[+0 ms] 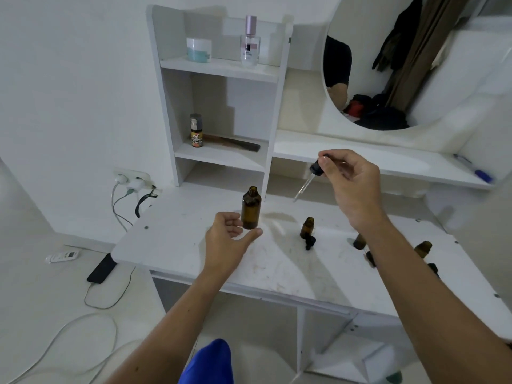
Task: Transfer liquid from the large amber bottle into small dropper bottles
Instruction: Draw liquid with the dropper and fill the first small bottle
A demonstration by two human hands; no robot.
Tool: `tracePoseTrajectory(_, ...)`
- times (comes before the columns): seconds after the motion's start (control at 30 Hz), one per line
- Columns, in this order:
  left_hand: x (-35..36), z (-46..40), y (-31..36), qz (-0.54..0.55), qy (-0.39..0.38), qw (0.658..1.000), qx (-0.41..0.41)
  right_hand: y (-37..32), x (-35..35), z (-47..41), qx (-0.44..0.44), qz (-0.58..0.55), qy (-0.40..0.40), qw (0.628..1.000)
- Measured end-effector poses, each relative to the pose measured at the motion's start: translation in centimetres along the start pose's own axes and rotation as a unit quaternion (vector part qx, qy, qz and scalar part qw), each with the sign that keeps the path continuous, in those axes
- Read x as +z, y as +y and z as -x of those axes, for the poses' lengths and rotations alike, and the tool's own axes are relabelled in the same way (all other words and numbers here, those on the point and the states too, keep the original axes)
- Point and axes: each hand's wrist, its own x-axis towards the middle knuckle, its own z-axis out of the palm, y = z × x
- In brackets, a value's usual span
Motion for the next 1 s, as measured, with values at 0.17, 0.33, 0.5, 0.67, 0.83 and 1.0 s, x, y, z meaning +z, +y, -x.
tracePoseTrajectory(0.17, 2.6, 1.1, 0.9, 0.002, -0.071, 0.997, 0.013, 1.5, -2.7, 1.0, -0.001, 0.023, 0.024, 0.999)
tracePoseTrajectory(0.33, 7.1, 0.9, 1.7, 0.01, -0.154, 0.987, 0.051, 2.9, -4.0, 1.9, 0.014, 0.041, 0.024, 0.999)
tracePoseTrajectory(0.5, 9.7, -0.1, 2.2, -0.016, -0.171, 0.983, 0.071, 3.6, -3.8, 2.0, 0.036, 0.03, 0.029, 0.998)
tracePoseTrajectory(0.67, 10.3, -1.1, 2.2, -0.034, -0.172, 0.981, 0.079, 4.0, -3.2, 1.9, 0.05, 0.032, 0.027, 0.998)
tracePoseTrajectory(0.83, 10.5, -1.4, 1.9, -0.02, -0.178, 0.981, 0.073, 4.8, -3.2, 1.8, 0.054, 0.051, 0.013, 0.997)
tracePoseTrajectory(1.0, 10.5, -1.5, 1.7, -0.018, -0.184, 0.98, 0.074, 5.1, -2.6, 1.9, 0.062, 0.046, 0.006, 0.997)
